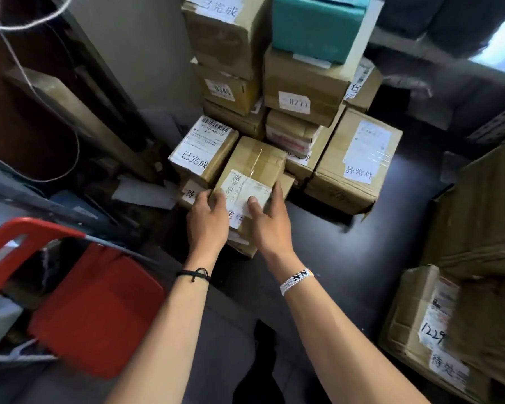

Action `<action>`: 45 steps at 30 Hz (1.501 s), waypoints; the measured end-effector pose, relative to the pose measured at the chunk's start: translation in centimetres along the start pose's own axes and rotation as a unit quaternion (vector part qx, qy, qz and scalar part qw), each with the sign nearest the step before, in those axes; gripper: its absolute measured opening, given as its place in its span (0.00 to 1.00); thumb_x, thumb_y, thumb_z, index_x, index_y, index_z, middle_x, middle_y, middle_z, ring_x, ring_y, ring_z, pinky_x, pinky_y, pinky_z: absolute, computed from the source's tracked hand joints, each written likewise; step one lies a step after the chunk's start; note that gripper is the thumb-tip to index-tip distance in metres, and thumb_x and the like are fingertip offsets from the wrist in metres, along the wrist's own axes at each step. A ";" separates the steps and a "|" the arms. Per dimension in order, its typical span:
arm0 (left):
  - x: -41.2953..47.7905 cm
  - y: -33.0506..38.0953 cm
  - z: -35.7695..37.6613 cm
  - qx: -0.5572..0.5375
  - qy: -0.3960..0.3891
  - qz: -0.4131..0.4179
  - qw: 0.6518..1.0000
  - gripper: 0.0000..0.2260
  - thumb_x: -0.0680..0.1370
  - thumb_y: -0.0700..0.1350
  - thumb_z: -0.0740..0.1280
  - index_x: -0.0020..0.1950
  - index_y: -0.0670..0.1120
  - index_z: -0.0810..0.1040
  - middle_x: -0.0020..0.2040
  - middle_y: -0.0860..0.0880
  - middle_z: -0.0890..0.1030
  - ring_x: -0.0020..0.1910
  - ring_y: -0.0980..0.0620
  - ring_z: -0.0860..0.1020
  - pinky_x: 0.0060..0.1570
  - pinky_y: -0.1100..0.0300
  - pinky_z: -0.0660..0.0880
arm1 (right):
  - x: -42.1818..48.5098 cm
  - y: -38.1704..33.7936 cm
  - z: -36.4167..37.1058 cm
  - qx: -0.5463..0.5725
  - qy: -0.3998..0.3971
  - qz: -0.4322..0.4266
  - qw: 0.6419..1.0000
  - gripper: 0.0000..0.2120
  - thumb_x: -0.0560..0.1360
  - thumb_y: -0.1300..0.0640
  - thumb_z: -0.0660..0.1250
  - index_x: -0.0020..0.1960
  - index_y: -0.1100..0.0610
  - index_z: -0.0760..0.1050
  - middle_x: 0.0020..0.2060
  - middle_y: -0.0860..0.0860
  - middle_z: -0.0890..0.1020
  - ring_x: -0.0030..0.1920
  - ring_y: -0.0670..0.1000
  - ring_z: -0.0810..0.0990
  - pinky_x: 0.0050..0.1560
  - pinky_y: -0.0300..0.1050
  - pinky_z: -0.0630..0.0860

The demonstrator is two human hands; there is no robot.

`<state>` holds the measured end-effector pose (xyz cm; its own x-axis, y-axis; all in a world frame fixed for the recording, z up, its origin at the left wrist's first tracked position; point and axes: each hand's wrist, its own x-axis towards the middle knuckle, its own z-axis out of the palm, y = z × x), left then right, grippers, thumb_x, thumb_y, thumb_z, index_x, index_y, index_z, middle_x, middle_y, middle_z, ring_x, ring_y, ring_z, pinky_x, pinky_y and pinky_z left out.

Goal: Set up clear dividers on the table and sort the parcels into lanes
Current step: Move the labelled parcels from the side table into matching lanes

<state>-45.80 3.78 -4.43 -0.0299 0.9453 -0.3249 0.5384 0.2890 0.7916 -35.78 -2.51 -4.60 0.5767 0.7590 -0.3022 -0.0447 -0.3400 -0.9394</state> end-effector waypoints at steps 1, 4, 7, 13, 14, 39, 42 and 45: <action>-0.1 -0.2 0.1 -0.008 -0.005 0.001 1.000 0.18 0.84 0.55 0.63 0.67 0.47 0.81 0.62 0.44 0.84 0.62 0.43 0.80 0.59 0.55 0.75 | 0.1 0.1 -0.1 0.010 0.002 0.006 1.000 0.21 0.82 0.54 0.65 0.73 0.43 0.67 0.67 0.44 0.80 0.64 0.48 0.81 0.67 0.58 0.77; -0.5 -0.4 0.0 -0.030 -0.048 0.000 0.998 0.22 0.82 0.60 0.62 0.70 0.50 0.79 0.64 0.45 0.83 0.64 0.44 0.80 0.66 0.44 0.76 | -0.2 0.3 -0.7 0.030 -0.005 0.029 0.999 0.29 0.82 0.52 0.66 0.80 0.39 0.62 0.69 0.43 0.80 0.66 0.49 0.81 0.68 0.57 0.77; -1.5 -0.3 0.3 -0.065 -0.076 0.007 0.995 0.24 0.77 0.65 0.60 0.65 0.53 0.81 0.65 0.45 0.80 0.61 0.45 0.81 0.65 0.42 0.77 | -0.9 0.0 -1.3 0.043 -0.012 0.027 0.999 0.33 0.79 0.48 0.66 0.81 0.35 0.59 0.71 0.39 0.77 0.68 0.46 0.79 0.70 0.56 0.75; -4.3 1.0 1.9 -0.168 -0.087 0.016 0.982 0.18 0.76 0.67 0.64 0.58 0.57 0.78 0.59 0.46 0.84 0.51 0.49 0.86 0.48 0.50 0.85 | -2.5 -0.3 -4.2 0.091 -0.004 -0.019 0.996 0.33 0.80 0.50 0.67 0.82 0.37 0.59 0.77 0.42 0.71 0.75 0.48 0.74 0.74 0.59 0.72; -4.9 1.2 2.2 -0.190 -0.087 0.012 0.978 0.18 0.79 0.64 0.65 0.61 0.54 0.78 0.54 0.47 0.86 0.47 0.52 0.87 0.41 0.56 0.84 | -3.0 -0.2 -5.0 0.101 0.001 -0.024 0.995 0.33 0.80 0.50 0.67 0.81 0.37 0.60 0.77 0.43 0.72 0.74 0.49 0.74 0.73 0.60 0.73; -34.1 18.3 15.1 -0.326 -0.359 0.237 0.842 0.18 0.84 0.53 0.66 0.70 0.45 0.75 0.58 0.40 0.86 0.57 0.39 0.85 0.54 0.44 0.83 | -20.6 -5.2 -37.6 0.191 0.252 -0.252 0.915 0.27 0.81 0.56 0.69 0.77 0.39 0.69 0.73 0.49 0.78 0.71 0.55 0.78 0.68 0.64 0.77; -37.6 19.4 17.5 -0.326 -0.384 0.242 0.829 0.16 0.83 0.53 0.67 0.68 0.47 0.77 0.56 0.41 0.86 0.56 0.39 0.86 0.54 0.43 0.84 | -22.4 -4.6 -41.2 0.210 0.271 -0.262 0.902 0.27 0.84 0.60 0.67 0.77 0.38 0.69 0.73 0.50 0.77 0.70 0.54 0.79 0.65 0.62 0.80; -40.9 19.7 20.0 -0.315 -0.414 0.249 0.817 0.18 0.82 0.54 0.67 0.67 0.45 0.76 0.55 0.41 0.86 0.54 0.39 0.86 0.52 0.43 0.84 | -24.5 -3.6 -44.4 0.198 0.304 -0.264 0.894 0.27 0.84 0.60 0.67 0.77 0.37 0.68 0.73 0.49 0.77 0.70 0.54 0.79 0.63 0.61 0.81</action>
<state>-17.12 -32.20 14.08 0.7810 0.6186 0.0862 -0.2372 0.1661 0.9572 -13.53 -44.59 13.35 0.9341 0.2728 0.2303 0.1479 0.2913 -0.9451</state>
